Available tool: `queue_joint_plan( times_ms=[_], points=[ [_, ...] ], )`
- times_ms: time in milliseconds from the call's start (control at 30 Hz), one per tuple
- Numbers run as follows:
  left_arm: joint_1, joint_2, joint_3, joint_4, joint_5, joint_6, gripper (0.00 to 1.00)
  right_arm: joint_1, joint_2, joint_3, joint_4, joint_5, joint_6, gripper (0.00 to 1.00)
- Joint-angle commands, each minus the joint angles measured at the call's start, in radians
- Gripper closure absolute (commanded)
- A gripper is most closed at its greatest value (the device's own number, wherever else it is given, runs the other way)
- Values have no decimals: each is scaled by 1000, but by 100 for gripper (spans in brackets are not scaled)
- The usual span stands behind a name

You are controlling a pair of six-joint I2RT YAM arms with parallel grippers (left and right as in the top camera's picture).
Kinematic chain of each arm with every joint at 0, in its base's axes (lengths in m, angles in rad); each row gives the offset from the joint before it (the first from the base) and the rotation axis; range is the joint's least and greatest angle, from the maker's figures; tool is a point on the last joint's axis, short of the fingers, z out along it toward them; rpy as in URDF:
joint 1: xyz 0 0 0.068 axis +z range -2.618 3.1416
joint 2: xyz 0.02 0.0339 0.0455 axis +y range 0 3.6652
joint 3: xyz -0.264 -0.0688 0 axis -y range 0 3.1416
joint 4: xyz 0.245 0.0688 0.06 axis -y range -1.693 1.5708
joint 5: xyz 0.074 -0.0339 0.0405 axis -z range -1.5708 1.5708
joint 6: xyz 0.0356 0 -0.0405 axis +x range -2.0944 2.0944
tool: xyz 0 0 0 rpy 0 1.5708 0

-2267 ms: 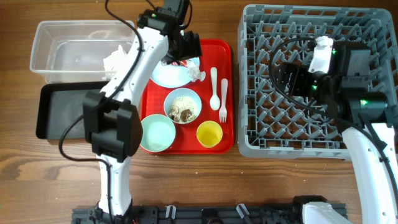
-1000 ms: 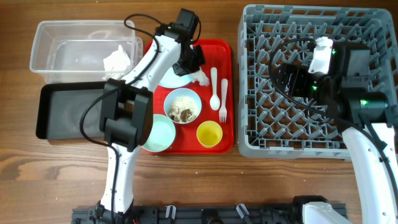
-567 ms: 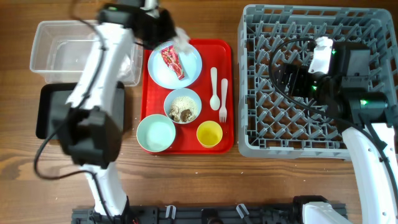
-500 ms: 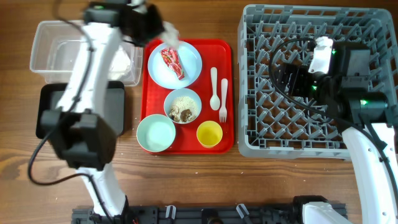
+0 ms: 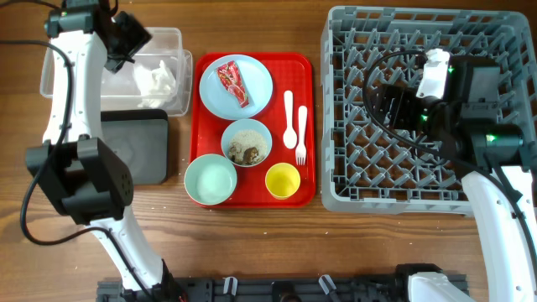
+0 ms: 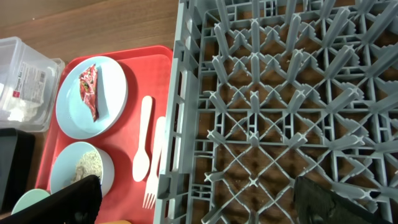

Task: Sort waste into correct bins and load items into the dishwasher rack
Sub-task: 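Drop the tissue into the clear bin with the left gripper, then grasp the red Apollo wrapper on the plate with the left gripper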

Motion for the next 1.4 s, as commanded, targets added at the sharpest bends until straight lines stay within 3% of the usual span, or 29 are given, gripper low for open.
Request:
queue_joint_plan(
  times_ms=[0,233,533,667,1067,1233,1367],
  points=[
    [-9,6,5,24,-33,32,1,-4,10,24,6,-2,-10,0],
    [-108,-17,11,-5,-15,76,0,-4,10,24,7,-2,-10,0],
    [-347,32,11,-91,-34,-48,0,-4,10,23,6,-3,-9,0],
    [-390,98,10,-80,-42,-105,1,-4,10,23,6,-3,-7,1],
    [-455,295,10,12,-43,-93,4,-4,10,23,-6,-3,-6,0],
    [-455,322,10,14,-43,-92,17,-4,10,23,-4,-3,-6,1],
    [-456,322,10,12,-67,-92,43,-4,10,23,-5,-3,-6,1]
  ],
)
